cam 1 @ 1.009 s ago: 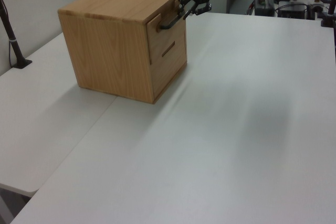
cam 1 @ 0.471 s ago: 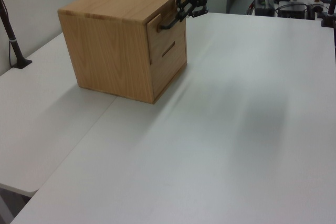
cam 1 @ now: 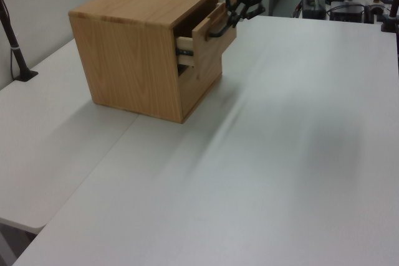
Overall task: Open the drawer by sliding it
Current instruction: 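Hook the black handle and pull the upper drawer outward along its rails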
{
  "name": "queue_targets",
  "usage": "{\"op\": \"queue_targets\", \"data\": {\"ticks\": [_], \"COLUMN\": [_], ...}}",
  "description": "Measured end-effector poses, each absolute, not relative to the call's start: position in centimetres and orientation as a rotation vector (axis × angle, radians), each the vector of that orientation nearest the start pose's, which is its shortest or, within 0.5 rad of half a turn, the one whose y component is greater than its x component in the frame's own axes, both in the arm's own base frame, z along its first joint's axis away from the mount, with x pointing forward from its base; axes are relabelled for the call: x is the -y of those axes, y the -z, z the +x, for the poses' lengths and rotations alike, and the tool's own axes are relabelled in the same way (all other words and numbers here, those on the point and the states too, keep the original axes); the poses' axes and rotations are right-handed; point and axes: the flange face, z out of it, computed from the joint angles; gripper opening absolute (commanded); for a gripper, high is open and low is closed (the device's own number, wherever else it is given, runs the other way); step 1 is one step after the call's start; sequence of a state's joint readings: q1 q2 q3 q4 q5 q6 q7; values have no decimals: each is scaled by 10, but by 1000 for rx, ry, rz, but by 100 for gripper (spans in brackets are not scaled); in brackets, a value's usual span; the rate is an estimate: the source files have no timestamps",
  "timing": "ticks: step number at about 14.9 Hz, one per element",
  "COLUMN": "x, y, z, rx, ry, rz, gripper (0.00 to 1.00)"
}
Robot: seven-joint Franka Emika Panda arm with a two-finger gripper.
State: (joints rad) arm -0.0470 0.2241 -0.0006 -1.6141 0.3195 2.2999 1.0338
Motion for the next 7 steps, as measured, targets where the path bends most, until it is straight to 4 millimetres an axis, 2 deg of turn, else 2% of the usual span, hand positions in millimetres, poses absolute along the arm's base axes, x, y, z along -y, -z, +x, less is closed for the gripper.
{"op": "queue_targets", "data": {"ticks": [3, 7], "x": [24, 20], "y": [-549, -556], "z": [638, 610], "rx": [-1538, -1541], "ry": [325, 247], "rz": [-2207, -2287], "gripper": [11, 11]}}
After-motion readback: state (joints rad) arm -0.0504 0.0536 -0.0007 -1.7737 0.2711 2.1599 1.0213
